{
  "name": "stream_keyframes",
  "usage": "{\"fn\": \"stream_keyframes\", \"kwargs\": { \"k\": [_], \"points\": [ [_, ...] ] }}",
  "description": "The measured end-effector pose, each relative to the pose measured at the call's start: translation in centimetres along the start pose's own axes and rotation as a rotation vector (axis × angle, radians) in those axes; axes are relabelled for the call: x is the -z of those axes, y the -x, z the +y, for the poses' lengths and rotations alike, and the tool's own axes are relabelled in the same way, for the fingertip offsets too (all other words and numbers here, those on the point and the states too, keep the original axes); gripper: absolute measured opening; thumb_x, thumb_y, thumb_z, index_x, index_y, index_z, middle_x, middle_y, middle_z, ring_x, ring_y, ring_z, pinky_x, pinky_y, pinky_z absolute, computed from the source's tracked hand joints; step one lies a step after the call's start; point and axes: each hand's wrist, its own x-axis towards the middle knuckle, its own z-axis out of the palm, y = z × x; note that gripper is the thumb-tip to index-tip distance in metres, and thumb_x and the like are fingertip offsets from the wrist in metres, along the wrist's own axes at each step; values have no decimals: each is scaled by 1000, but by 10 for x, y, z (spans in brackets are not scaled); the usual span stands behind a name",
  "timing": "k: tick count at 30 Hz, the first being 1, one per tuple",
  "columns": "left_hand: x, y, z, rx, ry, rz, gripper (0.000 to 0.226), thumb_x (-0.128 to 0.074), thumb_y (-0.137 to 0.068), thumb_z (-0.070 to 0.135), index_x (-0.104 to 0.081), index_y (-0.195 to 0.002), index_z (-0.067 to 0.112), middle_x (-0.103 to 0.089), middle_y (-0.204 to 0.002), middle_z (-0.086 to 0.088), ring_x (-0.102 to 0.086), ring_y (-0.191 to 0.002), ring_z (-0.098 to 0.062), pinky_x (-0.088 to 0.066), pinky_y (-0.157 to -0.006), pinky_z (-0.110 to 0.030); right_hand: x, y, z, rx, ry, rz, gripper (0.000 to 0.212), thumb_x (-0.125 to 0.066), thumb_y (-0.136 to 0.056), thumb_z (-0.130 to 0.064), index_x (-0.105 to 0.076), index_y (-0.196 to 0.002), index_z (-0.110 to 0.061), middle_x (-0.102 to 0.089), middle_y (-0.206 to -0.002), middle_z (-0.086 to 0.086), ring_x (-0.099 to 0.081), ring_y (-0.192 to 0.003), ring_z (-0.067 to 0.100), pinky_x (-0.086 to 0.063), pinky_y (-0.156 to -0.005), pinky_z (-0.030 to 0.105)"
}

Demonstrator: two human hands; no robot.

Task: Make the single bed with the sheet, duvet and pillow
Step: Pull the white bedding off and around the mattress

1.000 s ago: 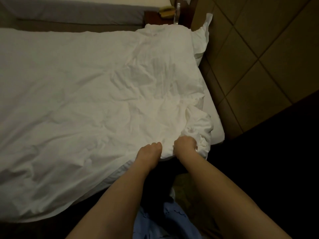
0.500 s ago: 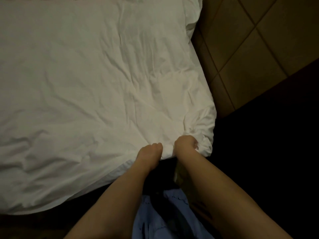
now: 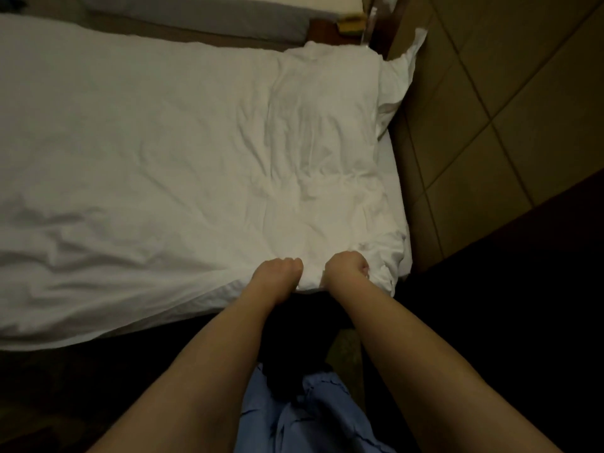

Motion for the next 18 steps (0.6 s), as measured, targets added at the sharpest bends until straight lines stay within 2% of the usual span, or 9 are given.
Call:
{"fn": "stream_keyframes", "kwargs": {
  "k": [4,9,13,15,17,18],
  "points": [
    [11,9,9,47,7,18,24,-41,-95,7,-44,-119,4,-56,-121,-14,-57,-110,-32,-45,-86,-39,2,10,13,63,64,89,34,-50,-93,-24,-57,-125,-15,-56,-128,0,-57,-113,20,-40,-61,28],
    [41,8,21,58,-14,89,24,-41,-95,6,-46,-118,3,-57,-121,-15,-57,-110,-33,-45,-86,-38,18,33,44,71,159,133,31,-53,-87,-27,-63,-116,-19,-61,-113,-3,-61,-102,16,-29,-43,24],
    [76,5,28,70,-3,178,26,-43,-93,4,-46,-119,2,-57,-123,-18,-56,-111,-35,-44,-85,-40,46,52,75,-5,161,169,29,-54,-86,-30,-64,-111,-20,-56,-95,-1,-58,-86,16,-30,-45,24],
    [64,10,37,54,19,176,27,-46,-94,8,-46,-121,3,-56,-124,-18,-55,-113,-35,-44,-87,-40,20,57,72,-15,141,156,30,-54,-87,-29,-62,-115,-18,-56,-99,0,-58,-90,17,-40,-55,24],
    [13,27,63,-18,61,7,36,-47,-94,14,-44,-129,4,-54,-130,-17,-53,-118,-33,-42,-94,-38,-44,61,51,47,117,55,36,-51,-93,-23,-55,-127,-13,-54,-122,2,-55,-112,21,-46,-81,26],
    [-18,37,77,-65,70,-114,41,-49,-95,17,-42,-133,5,-51,-134,-16,-51,-121,-31,-40,-97,-38,-81,65,38,72,123,-17,37,-49,-95,-19,-52,-131,-11,-52,-131,4,-52,-119,21,-45,-89,27]
  ]
}}
